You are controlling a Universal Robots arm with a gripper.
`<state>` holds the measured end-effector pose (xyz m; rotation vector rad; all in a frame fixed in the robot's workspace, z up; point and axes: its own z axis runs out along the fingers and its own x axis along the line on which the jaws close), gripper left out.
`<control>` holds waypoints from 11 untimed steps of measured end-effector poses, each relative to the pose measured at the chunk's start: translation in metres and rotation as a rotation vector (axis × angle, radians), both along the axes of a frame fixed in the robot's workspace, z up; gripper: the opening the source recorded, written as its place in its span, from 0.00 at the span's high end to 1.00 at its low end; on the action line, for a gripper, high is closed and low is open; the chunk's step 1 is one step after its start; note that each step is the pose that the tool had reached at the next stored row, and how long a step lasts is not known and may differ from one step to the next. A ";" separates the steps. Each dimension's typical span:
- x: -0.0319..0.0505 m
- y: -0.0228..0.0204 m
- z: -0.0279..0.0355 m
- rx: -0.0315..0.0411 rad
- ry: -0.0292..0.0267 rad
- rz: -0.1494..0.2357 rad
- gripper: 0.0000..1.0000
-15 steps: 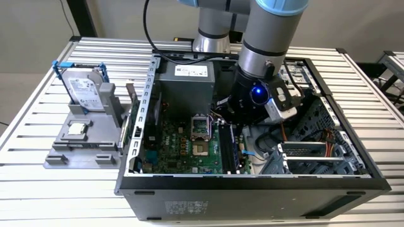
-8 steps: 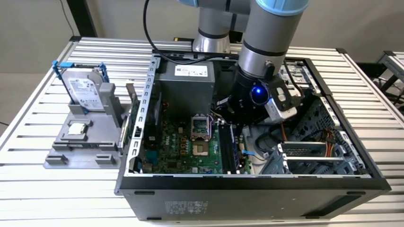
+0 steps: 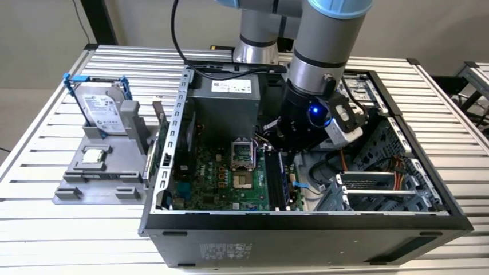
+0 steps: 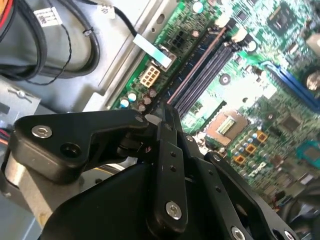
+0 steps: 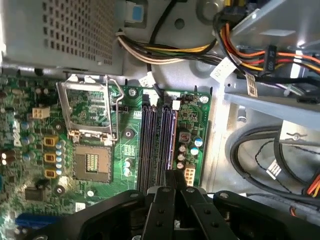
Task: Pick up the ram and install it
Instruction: 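Insert the ram into the slot, then press down the ram until it locks into place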
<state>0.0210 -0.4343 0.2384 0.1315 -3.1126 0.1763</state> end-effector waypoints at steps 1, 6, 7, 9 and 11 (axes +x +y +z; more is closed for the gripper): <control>0.0000 0.0000 0.0000 0.0001 0.0000 0.015 1.00; 0.0000 0.0000 0.0000 0.0001 0.0000 0.097 1.00; 0.0000 0.0000 0.0000 0.0001 0.0000 0.110 1.00; 0.0000 0.0000 0.0000 0.0001 0.0000 0.133 1.00; 0.0000 0.0000 0.0000 0.0001 0.0000 0.154 1.00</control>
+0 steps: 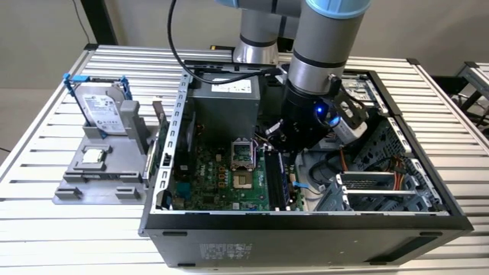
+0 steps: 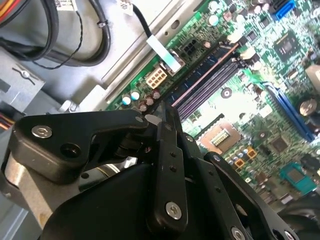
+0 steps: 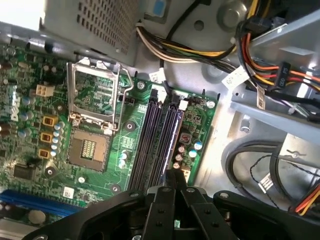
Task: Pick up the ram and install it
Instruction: 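Press down the ram until it locks into place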
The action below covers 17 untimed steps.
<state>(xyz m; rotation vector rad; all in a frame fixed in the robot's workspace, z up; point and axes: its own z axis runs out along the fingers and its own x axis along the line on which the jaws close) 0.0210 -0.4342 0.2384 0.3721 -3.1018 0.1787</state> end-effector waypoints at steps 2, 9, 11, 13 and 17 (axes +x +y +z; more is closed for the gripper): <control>0.0000 0.0000 0.0000 0.0000 0.0000 0.016 1.00; 0.0000 0.0000 0.0000 -0.0001 0.0000 0.066 1.00; 0.0000 0.0000 0.0000 0.0000 0.0000 0.077 1.00; 0.0000 0.0000 0.0000 0.0000 0.0000 0.087 1.00; 0.0000 0.0000 0.0000 0.0000 0.0000 0.118 1.00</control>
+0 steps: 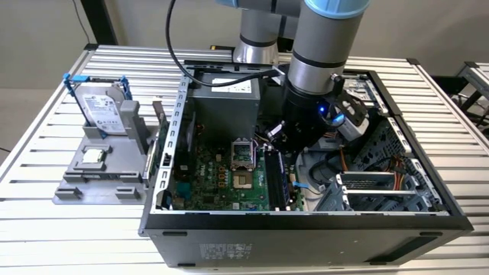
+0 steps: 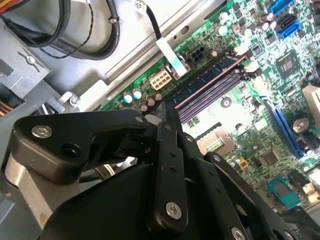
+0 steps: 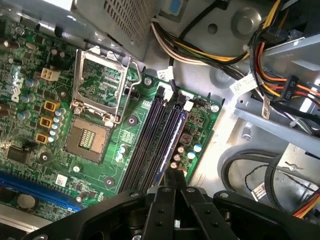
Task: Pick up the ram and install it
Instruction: 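Press down the ram until it locks into place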
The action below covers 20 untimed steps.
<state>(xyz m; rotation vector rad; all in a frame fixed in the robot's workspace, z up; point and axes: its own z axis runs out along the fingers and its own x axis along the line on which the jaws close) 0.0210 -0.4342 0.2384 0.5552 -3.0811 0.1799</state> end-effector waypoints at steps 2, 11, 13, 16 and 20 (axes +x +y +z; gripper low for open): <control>0.0000 0.0000 0.0000 0.0000 0.0001 0.031 1.00; 0.0000 0.0000 0.0001 0.0078 -0.0004 0.122 1.00; 0.0000 0.0000 0.0001 0.0254 -0.0013 0.131 1.00; -0.0001 0.0000 0.0002 0.0628 -0.0032 0.141 1.00; 0.0000 -0.0001 0.0006 0.0665 -0.0028 0.165 1.00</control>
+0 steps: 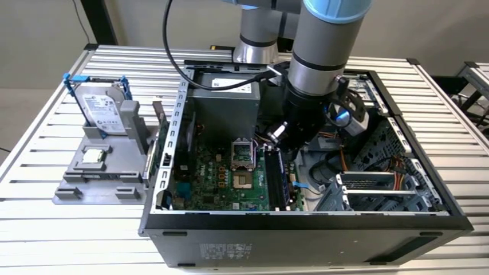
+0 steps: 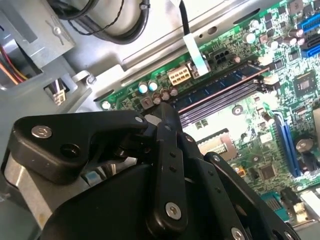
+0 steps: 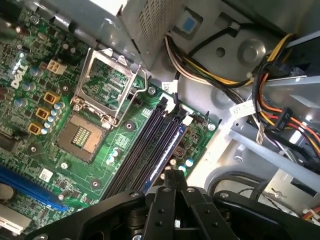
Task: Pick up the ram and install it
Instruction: 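Press down the ram until it locks into place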
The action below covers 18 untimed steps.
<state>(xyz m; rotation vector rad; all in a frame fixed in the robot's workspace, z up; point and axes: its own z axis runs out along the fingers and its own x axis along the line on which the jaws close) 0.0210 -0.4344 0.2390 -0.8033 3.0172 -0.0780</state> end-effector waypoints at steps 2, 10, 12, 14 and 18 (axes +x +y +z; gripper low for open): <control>0.0001 0.0000 0.0000 0.0002 0.0000 0.021 1.00; 0.0000 -0.0001 0.0001 0.0000 0.0000 0.072 1.00; 0.0000 -0.0001 0.0001 0.0000 0.0001 0.081 1.00; 0.0000 -0.0001 0.0001 0.0000 0.0001 0.090 1.00; 0.0000 -0.0001 0.0001 0.0000 0.0000 0.123 1.00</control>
